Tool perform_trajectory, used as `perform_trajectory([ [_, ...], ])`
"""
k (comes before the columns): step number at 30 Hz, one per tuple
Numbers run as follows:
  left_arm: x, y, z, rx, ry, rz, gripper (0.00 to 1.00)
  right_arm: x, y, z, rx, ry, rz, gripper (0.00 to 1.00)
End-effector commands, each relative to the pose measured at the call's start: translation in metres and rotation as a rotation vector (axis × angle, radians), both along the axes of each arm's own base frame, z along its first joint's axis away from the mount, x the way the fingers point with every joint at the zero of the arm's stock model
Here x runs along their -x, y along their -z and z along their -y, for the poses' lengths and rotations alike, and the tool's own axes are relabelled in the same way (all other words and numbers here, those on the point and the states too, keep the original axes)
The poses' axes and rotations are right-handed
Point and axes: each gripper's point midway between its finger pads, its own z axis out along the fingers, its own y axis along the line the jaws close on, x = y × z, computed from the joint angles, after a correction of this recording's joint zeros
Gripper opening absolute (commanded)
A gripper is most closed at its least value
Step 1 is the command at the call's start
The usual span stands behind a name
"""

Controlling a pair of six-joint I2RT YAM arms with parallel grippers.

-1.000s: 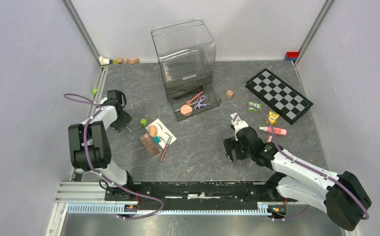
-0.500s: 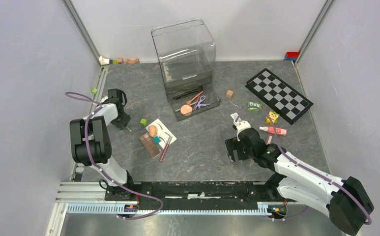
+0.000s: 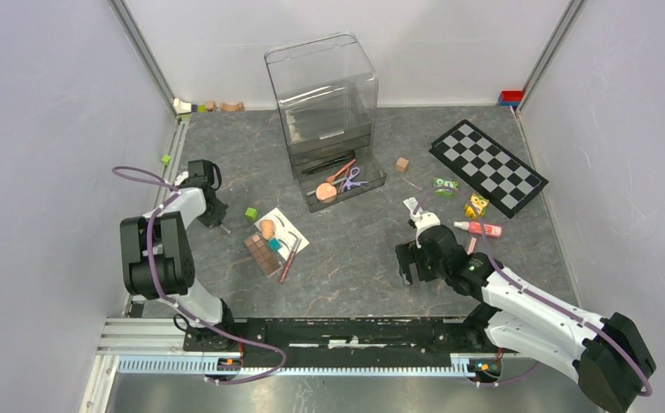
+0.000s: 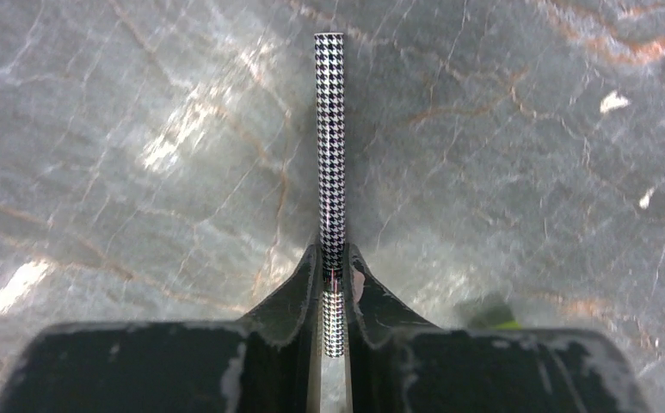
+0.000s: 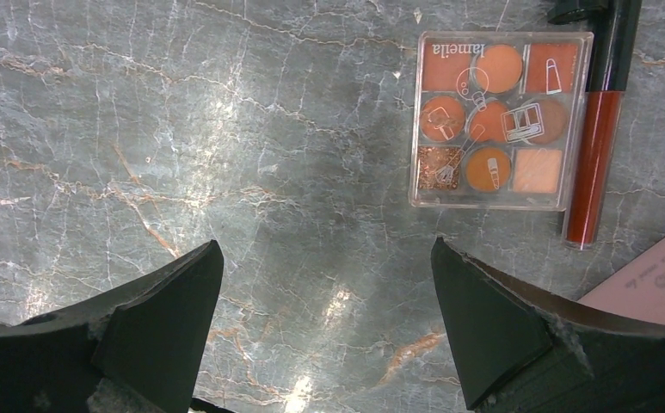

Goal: Organize the makeup
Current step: Pick up the makeup from the center of the board, then place the makeup in the drawer.

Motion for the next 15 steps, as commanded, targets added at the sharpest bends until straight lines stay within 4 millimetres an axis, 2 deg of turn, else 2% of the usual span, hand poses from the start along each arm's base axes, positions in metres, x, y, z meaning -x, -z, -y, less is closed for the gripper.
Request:
perform_trajectory([
  [1, 0.001, -0.043, 0.007, -0.025, 0.025, 0.129, 0.02, -0.002, -0.002, 0.004, 0.005, 0.019, 0.017, 0.98],
  [7, 0.021, -0.116, 0.028, -0.106, 0.106, 0.299, 0.02, -0.004, -0.005, 0.003, -0.004, 0.027, 0.027, 0.98],
  [8, 0.023, -0.131, 0.046, -0.114, 0.165, 0.348, 0.02, -0.004, -0.005, 0.003, -0.004, 0.029, 0.029, 0.98],
  [11, 0.032, -0.168, 0.082, -0.157, 0.304, 0.456, 0.02, -0.006, -0.007, 0.003, -0.011, 0.039, 0.039, 0.98],
  [15, 0.047, -0.194, 0.126, -0.191, 0.472, 0.526, 0.02, -0.008, -0.010, 0.004, -0.017, 0.053, 0.056, 0.98],
])
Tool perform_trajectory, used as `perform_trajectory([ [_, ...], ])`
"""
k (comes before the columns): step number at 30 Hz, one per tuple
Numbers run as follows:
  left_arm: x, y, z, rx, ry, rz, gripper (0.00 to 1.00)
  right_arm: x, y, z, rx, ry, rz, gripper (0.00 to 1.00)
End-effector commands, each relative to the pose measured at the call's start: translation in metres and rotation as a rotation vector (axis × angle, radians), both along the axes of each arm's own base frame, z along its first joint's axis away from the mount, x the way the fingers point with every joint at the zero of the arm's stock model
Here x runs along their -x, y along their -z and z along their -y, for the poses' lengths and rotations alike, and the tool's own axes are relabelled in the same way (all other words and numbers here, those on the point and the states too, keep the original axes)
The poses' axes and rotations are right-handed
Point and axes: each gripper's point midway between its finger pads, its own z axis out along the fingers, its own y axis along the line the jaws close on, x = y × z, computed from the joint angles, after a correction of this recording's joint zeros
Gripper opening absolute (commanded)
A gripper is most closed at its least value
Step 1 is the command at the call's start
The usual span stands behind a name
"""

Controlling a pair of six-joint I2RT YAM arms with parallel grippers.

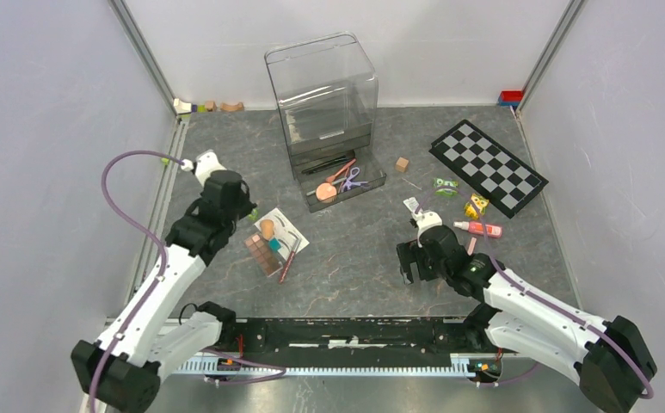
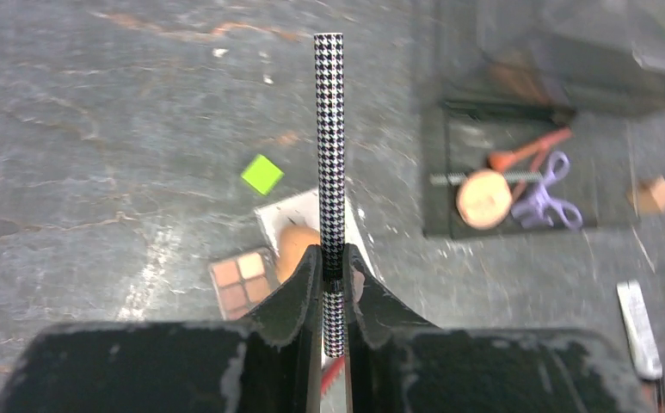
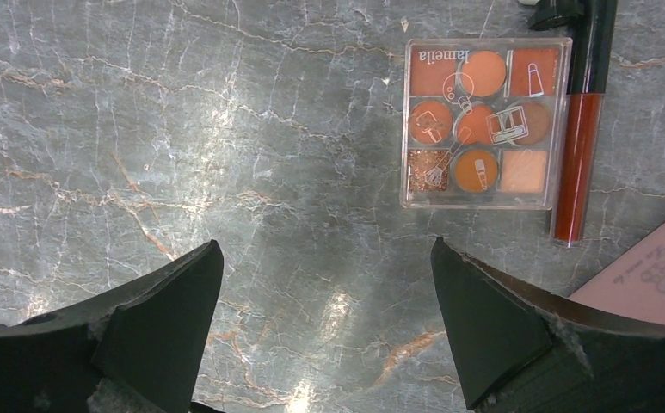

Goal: Organize the makeup
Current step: Place the makeup in the drawer.

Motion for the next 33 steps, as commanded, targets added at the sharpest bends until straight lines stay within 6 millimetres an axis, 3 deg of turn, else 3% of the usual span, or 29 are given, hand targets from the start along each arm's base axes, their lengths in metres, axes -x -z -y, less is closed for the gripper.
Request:
perform_trajectory([
  [1, 0.018, -0.020, 0.025, -0.140, 0.108, 0.036, 0.02, -0.007, -0.007, 0.002, -0.019, 0.045, 0.042, 0.98],
  [6, 0.030, -0.026, 0.102, -0.279, 0.357, 0.076, 0.02, -0.007, -0.006, 0.002, -0.031, 0.058, 0.044, 0.98],
  [11, 0.027, -0.007, 0.184, -0.401, 0.642, 0.024, 0.02, -0.006, -0.004, 0.003, -0.037, 0.066, 0.042, 0.98],
  [16, 0.014, -0.007, 0.232, -0.527, 0.873, 0.066, 0.02, -0.005, -0.005, 0.006, -0.033, 0.076, 0.052, 0.98],
  [21, 0.004, -0.008, 0.256, -0.657, 1.089, 0.139, 0.02, -0.006, -0.008, 0.008, -0.034, 0.082, 0.068, 0.98],
  [27, 0.000, 0.010, 0.273, -0.709, 1.435, 0.180, 0.02, -0.005, -0.009, 0.009, -0.033, 0.081, 0.069, 0.98],
  [33, -0.043, 0.019, 0.248, -0.730, 1.408, 0.122, 0.02, -0.005, -0.009, 0.010, -0.024, 0.079, 0.070, 0.98],
])
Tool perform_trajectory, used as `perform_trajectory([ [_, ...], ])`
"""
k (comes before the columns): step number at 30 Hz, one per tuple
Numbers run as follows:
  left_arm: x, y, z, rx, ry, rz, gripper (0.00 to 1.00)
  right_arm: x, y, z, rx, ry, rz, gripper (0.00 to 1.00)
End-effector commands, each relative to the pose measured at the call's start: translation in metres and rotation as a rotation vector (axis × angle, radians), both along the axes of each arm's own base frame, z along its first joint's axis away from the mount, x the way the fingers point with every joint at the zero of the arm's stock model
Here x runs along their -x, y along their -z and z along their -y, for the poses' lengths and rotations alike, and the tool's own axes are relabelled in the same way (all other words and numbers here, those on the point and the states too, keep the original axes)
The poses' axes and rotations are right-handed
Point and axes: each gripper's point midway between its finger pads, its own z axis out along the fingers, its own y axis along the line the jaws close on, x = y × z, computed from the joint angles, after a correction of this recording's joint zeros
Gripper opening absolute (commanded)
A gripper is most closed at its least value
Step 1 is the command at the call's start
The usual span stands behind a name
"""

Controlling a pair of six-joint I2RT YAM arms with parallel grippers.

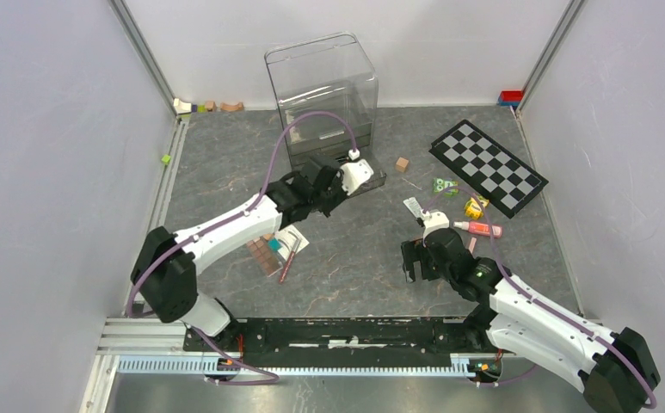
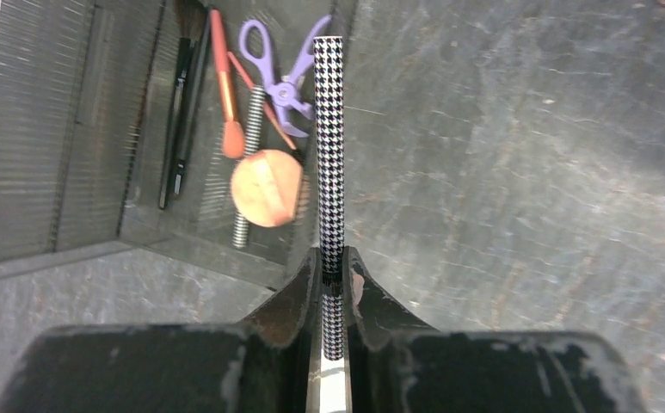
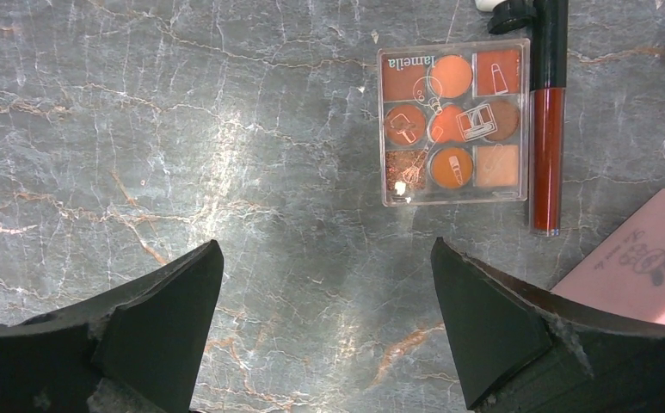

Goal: Organize the makeup
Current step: Place the makeup in the drawer.

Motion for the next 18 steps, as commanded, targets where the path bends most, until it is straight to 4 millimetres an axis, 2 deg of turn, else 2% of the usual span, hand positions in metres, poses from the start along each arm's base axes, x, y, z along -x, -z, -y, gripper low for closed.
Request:
perform_trajectory([
  [1, -0.032, -0.018, 0.004, -0.020, 0.125, 0.063, 0.02, -0.002, 0.000, 0.005, 0.011, 0.018, 0.014, 0.98],
  [6, -0.056, 0.006, -0.008, -0.130, 0.149, 0.017, 0.02, -0.001, 0.000, 0.005, 0.017, 0.014, 0.010, 0.98],
  [11, -0.081, 0.028, -0.017, -0.246, 0.150, 0.051, 0.02, 0.000, 0.001, 0.006, 0.019, 0.014, 0.005, 0.98],
  [18, -0.120, 0.043, -0.024, -0.303, 0.050, 0.132, 0.02, 0.001, 0.001, 0.005, 0.016, 0.011, 0.004, 0.98],
])
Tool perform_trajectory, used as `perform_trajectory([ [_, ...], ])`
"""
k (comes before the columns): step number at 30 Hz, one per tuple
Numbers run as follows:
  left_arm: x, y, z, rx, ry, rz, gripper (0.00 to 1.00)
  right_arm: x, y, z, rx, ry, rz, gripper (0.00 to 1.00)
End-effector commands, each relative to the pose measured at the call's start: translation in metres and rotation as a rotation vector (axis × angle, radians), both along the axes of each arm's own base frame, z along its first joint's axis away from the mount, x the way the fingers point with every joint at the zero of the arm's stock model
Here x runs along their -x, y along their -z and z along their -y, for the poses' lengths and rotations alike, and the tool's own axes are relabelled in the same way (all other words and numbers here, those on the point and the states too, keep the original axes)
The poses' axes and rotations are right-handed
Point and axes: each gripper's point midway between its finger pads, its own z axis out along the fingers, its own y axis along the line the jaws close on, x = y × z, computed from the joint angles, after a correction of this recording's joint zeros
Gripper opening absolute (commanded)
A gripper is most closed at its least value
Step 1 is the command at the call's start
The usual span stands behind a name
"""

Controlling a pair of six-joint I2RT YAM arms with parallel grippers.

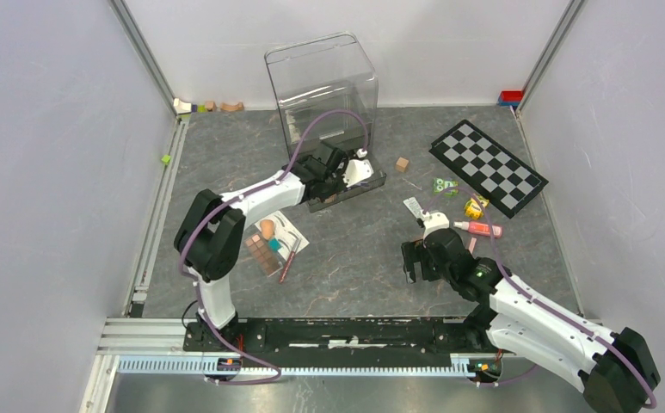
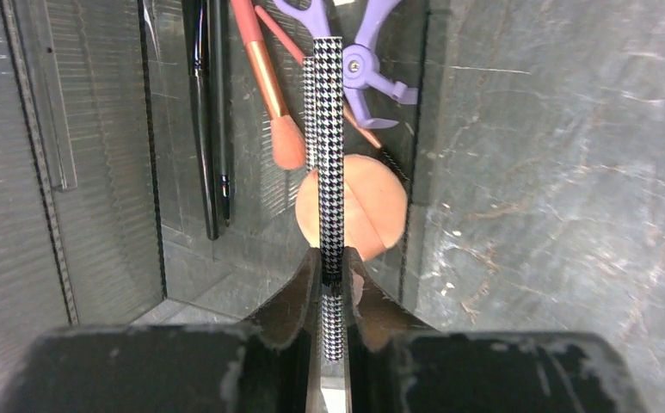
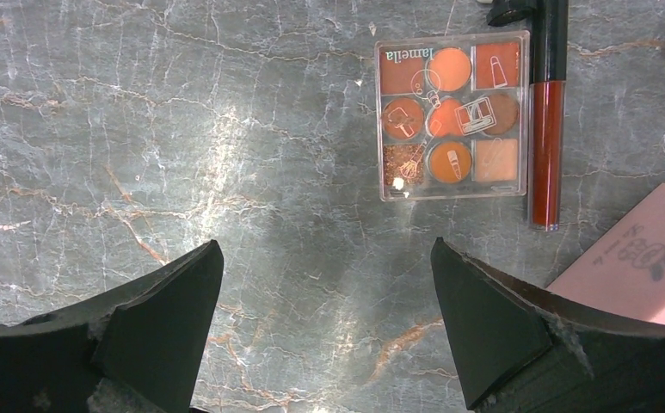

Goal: Organize the makeup
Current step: Place the makeup in the drawer.

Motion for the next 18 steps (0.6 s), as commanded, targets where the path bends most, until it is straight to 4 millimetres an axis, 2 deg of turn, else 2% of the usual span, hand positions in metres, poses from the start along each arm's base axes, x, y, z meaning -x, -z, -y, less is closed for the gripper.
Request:
perform_trajectory([
  [1, -0.042, -0.022, 0.003, -0.003, -0.017, 0.161, 0.02, -0.002, -0.001, 0.003, 0.007, 0.011, 0.015, 0.98],
  [5, -0.056, -0.006, 0.000, -0.058, -0.022, 0.165, 0.02, -0.002, -0.002, 0.003, 0.009, 0.008, 0.012, 0.98],
  [11, -0.067, 0.000, -0.006, -0.105, -0.017, 0.192, 0.09, -0.001, 0.000, 0.003, 0.013, 0.005, 0.007, 0.98],
  [18, -0.066, 0.007, -0.007, -0.112, -0.002, 0.165, 0.28, -0.001, 0.001, 0.003, 0.016, 0.005, 0.003, 0.98],
])
